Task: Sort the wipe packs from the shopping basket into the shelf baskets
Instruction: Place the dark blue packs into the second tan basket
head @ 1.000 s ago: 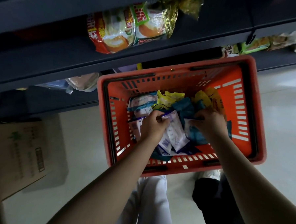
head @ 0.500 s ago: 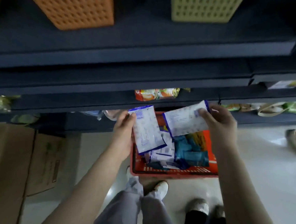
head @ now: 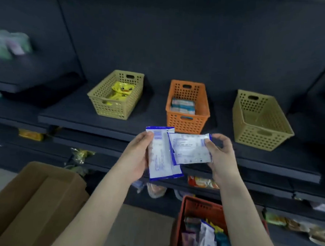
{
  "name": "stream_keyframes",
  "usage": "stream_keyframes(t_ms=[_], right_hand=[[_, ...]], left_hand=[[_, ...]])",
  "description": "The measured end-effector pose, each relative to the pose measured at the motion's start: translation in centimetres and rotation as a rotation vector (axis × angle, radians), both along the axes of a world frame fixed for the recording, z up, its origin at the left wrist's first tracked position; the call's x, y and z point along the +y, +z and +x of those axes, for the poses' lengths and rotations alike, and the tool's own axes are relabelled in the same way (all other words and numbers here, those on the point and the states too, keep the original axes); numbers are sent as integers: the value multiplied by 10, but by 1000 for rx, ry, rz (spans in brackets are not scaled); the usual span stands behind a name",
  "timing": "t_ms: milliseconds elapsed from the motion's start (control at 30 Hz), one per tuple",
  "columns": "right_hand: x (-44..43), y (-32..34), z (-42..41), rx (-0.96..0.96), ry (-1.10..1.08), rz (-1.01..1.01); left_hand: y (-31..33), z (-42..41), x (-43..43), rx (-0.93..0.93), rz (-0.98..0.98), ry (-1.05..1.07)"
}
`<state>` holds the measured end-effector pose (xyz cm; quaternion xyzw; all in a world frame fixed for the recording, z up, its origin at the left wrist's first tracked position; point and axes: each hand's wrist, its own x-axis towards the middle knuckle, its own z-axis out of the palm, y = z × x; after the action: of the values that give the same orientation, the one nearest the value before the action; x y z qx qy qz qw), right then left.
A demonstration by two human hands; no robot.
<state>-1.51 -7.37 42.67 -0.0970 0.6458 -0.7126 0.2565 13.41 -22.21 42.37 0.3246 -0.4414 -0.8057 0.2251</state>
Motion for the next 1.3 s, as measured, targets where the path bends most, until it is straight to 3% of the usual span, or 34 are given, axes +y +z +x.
stream_keyframes(t_ms=[200, 333, 633, 833, 967, 1300], right_hand=[[-93, 27, 42, 10, 154, 167], [-133, 38, 61, -103, 285, 190], [-159, 62, 45, -329, 291, -148], [-158, 68, -30, -456, 235, -429], [-150, 68, -94, -408, 226, -477], [-116, 53, -238, -331, -44, -245]], left_hand=[[38, 11, -68, 28, -41, -62], [52, 10, -104, 47, -64, -99], [76, -27, -143, 37, -124, -183], [87, -84, -174, 55, -127, -199], [83, -140, -187, 29, -128, -191], [55, -288, -161, -87, -63, -214]])
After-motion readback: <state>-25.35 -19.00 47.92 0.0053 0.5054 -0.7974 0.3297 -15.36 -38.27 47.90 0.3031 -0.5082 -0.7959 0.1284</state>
